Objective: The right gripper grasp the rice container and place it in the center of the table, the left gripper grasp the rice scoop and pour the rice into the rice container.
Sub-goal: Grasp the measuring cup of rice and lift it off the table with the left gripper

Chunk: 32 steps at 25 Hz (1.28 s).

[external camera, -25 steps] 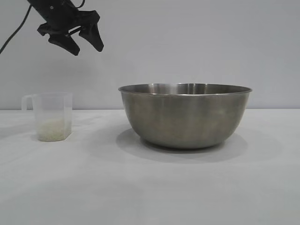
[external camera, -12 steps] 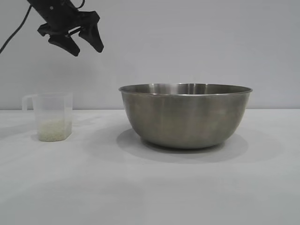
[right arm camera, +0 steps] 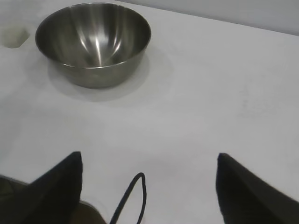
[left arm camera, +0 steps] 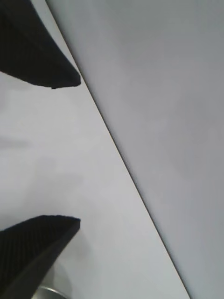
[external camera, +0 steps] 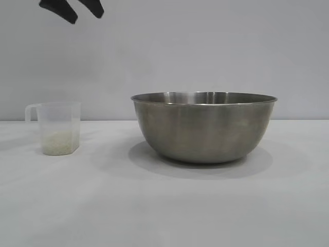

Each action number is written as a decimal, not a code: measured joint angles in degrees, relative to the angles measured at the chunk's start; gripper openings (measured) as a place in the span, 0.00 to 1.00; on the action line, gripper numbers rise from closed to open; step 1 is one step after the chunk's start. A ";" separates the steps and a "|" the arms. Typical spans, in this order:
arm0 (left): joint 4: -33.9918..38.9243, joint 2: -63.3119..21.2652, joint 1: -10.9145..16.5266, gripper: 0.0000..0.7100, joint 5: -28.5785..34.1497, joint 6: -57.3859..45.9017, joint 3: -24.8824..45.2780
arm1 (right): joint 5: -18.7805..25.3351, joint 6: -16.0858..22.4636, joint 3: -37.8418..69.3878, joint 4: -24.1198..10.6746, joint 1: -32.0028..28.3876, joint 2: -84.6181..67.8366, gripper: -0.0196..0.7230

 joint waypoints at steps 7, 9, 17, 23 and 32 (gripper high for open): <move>-27.38 -2.71 0.00 0.68 -4.23 28.29 10.60 | 0.00 0.12 0.00 0.00 0.00 0.00 0.76; -28.27 -2.79 0.00 0.68 -4.18 29.05 10.70 | 0.00 0.12 0.00 0.00 0.00 0.00 0.76; -28.59 -3.30 0.00 0.68 -1.15 26.02 10.70 | 0.00 0.12 0.00 0.00 0.00 0.00 0.76; -21.79 -5.16 0.36 0.68 1.18 17.29 10.70 | 0.00 0.12 0.00 0.00 0.00 0.00 0.76; 57.63 -11.97 -6.35 0.68 -9.64 -60.98 13.14 | 0.00 0.12 0.00 0.00 0.00 0.00 0.76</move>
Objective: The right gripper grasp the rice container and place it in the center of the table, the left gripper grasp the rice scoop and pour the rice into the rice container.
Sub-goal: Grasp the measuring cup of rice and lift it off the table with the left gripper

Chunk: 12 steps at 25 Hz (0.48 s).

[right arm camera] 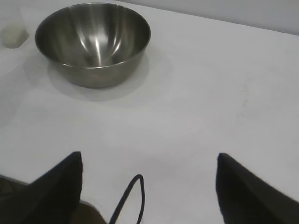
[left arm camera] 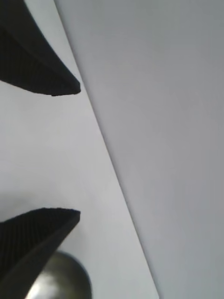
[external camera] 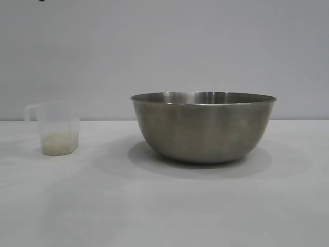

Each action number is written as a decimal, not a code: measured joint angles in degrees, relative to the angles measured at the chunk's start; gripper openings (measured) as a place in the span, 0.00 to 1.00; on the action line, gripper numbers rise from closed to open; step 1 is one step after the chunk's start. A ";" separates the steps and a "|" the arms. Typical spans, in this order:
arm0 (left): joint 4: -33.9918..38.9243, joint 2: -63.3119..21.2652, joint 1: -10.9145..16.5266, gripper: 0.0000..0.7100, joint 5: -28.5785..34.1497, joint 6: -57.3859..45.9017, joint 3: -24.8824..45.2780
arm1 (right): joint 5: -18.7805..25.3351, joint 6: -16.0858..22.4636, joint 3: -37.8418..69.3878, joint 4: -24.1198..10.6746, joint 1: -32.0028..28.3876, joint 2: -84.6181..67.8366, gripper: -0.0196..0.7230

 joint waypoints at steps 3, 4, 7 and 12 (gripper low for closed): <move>8.27 -3.59 -2.48 0.68 -6.50 -10.06 7.72 | 0.00 0.00 0.00 0.00 0.00 0.00 0.76; 8.78 -4.66 -2.91 0.68 -8.31 -11.28 10.90 | 0.00 0.00 0.00 0.00 0.00 0.00 0.76; 9.37 -6.69 -3.21 0.68 -14.62 -12.61 18.60 | 0.00 0.00 0.00 0.00 0.00 0.00 0.76; 6.62 -7.17 -3.27 0.68 -30.09 -13.36 30.09 | 0.00 0.00 0.00 0.00 0.00 0.00 0.76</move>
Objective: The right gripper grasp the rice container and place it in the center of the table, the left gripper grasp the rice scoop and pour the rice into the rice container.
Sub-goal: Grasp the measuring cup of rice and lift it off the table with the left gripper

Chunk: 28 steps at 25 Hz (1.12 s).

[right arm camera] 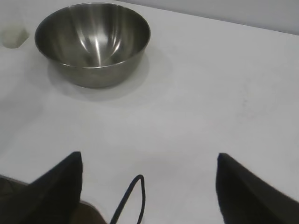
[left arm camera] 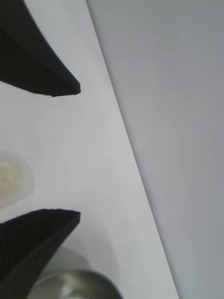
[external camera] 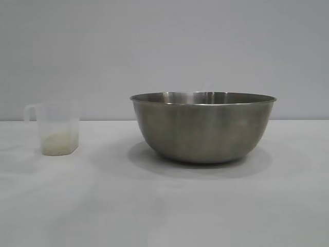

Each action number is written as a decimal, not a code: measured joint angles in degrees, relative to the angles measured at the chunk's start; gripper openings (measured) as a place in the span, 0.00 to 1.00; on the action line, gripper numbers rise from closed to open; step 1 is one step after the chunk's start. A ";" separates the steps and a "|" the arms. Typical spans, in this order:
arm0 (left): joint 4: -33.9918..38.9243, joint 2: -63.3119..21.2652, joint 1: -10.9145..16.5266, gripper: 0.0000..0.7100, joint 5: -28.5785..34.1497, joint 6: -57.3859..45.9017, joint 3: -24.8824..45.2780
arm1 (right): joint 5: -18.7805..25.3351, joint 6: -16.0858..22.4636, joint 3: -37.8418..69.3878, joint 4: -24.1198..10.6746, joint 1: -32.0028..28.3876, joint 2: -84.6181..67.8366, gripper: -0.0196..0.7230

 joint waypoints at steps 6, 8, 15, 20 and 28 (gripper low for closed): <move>-1.26 4.93 0.00 0.68 -17.18 -0.85 7.63 | 0.00 0.00 0.00 0.00 0.00 0.00 0.76; -1.38 8.61 0.00 0.68 -20.44 -0.94 8.82 | 0.00 0.00 0.00 0.00 0.00 0.00 0.76; -1.47 19.04 0.00 0.68 -33.21 -3.45 11.51 | 0.00 0.00 0.00 0.00 0.00 0.00 0.76; -1.47 26.59 0.00 0.68 -41.19 -3.99 11.73 | 0.00 0.00 0.00 0.00 0.00 0.00 0.76; -1.37 34.72 0.00 0.62 -42.89 -5.13 11.73 | 0.00 0.00 0.00 0.00 0.00 0.00 0.76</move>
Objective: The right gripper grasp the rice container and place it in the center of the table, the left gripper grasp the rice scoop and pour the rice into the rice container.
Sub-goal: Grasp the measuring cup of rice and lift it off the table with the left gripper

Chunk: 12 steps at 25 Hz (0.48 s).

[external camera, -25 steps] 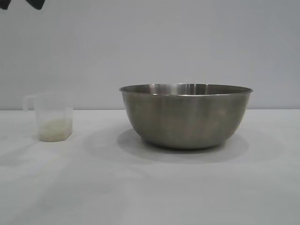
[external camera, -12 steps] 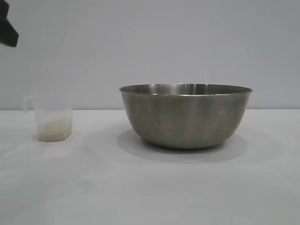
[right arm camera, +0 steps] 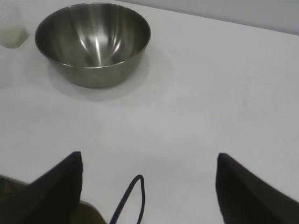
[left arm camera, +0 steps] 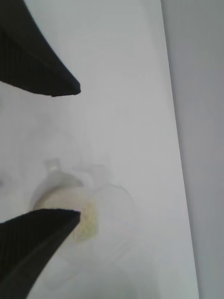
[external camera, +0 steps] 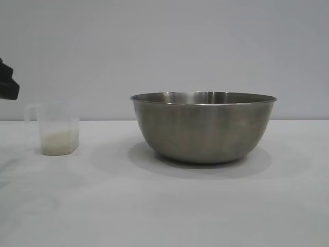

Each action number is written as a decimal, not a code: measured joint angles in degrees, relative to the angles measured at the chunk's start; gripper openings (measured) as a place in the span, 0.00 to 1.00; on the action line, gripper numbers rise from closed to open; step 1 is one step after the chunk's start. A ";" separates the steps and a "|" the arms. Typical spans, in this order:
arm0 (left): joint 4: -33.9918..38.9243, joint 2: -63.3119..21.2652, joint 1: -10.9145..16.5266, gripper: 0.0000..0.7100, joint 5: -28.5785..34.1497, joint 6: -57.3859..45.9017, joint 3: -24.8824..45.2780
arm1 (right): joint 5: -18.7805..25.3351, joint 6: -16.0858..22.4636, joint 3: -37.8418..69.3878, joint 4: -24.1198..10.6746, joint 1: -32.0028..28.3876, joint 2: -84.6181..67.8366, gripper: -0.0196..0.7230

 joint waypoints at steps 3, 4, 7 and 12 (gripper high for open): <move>0.00 0.86 0.00 0.62 -0.04 -0.25 0.00 | 0.00 0.00 0.00 0.00 0.00 0.00 0.76; 0.00 1.25 0.00 0.62 -0.13 -0.37 -0.15 | 0.00 0.00 0.00 0.00 0.00 0.00 0.76; 0.00 2.38 0.00 0.62 -0.13 -0.37 -1.47 | 0.00 0.00 0.00 0.00 0.00 0.00 0.76; 0.00 4.41 0.00 0.62 -0.13 -0.37 -4.83 | 0.00 0.00 0.00 0.00 0.00 0.00 0.76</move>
